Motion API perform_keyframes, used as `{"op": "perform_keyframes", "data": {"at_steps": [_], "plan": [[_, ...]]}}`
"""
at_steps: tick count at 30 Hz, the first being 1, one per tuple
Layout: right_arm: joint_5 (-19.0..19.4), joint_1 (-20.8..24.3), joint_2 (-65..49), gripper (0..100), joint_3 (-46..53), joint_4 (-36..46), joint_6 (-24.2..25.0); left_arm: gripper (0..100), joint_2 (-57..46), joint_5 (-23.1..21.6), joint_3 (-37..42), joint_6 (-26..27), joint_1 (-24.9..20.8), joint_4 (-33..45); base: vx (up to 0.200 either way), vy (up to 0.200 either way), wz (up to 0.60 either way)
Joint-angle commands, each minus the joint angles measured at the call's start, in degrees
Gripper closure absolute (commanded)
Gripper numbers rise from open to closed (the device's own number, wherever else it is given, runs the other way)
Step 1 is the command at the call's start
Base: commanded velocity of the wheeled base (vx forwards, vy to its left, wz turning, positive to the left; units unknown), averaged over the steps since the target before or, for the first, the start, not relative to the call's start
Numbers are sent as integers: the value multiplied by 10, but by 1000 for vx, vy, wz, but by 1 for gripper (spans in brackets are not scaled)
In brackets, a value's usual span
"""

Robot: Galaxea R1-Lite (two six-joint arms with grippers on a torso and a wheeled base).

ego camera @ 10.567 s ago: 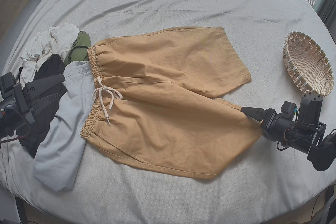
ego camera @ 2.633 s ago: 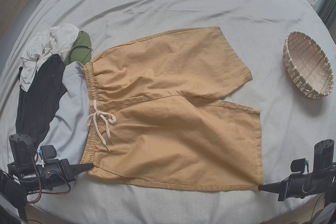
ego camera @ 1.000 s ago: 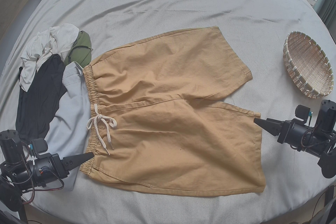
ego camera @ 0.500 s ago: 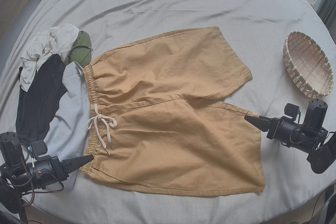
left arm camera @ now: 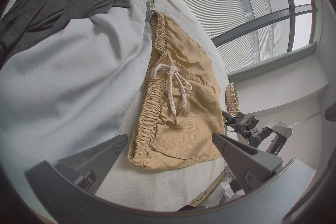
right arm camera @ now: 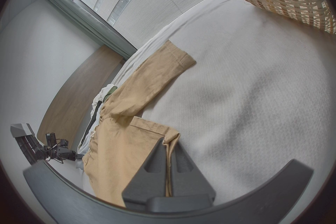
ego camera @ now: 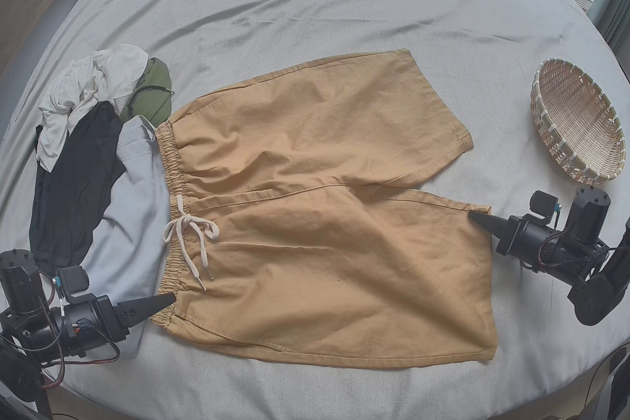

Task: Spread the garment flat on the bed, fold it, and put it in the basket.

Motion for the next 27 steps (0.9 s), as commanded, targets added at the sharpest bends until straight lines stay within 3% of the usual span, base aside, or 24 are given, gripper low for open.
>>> {"op": "perform_keyframes", "data": {"at_steps": [1,5,18,19,27], "plan": [[-1,-16,8,100,-4,-22,7,0,3,0,1,0,0,0,0,0,0],[-4,-35,6,100,-16,-51,37,0,5,-1,5,1,-1,2,0,0,0],[-7,-32,4,100,-14,-52,37,0,32,0,0,3,-11,1,0,0,0],[-12,-31,0,0,-9,-53,39,0,35,0,0,3,-15,1,0,0,0],[-15,-28,-69,0,47,-57,35,0,55,7,-6,16,-31,0,0,0,0]]}}
